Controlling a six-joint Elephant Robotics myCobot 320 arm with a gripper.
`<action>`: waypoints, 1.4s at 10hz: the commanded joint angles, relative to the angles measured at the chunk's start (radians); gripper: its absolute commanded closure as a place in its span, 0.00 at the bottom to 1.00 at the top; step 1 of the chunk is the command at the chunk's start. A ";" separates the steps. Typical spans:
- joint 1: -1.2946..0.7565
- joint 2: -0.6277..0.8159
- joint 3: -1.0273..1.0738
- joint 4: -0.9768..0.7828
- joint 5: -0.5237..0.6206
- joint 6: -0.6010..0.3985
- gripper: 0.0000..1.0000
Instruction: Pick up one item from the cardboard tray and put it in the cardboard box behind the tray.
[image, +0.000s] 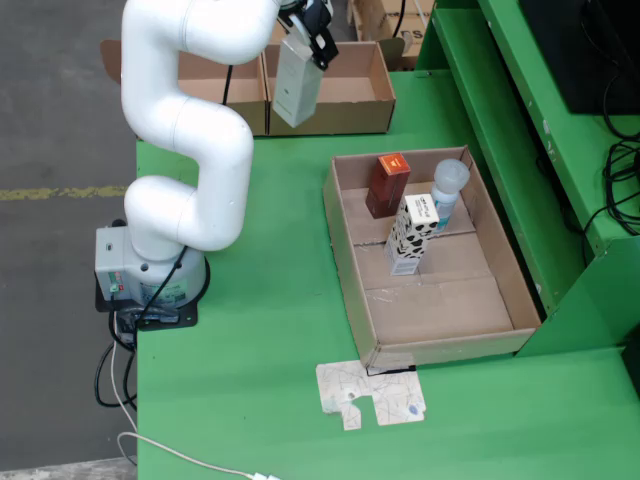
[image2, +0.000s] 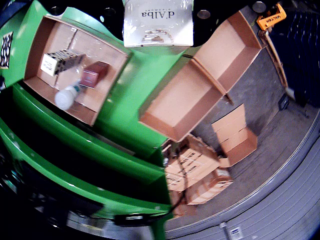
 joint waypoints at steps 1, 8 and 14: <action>0.079 -0.003 0.021 0.049 -0.027 0.023 1.00; 0.227 -0.080 0.021 0.141 -0.067 0.080 1.00; 0.328 -0.093 0.021 0.104 -0.069 0.111 1.00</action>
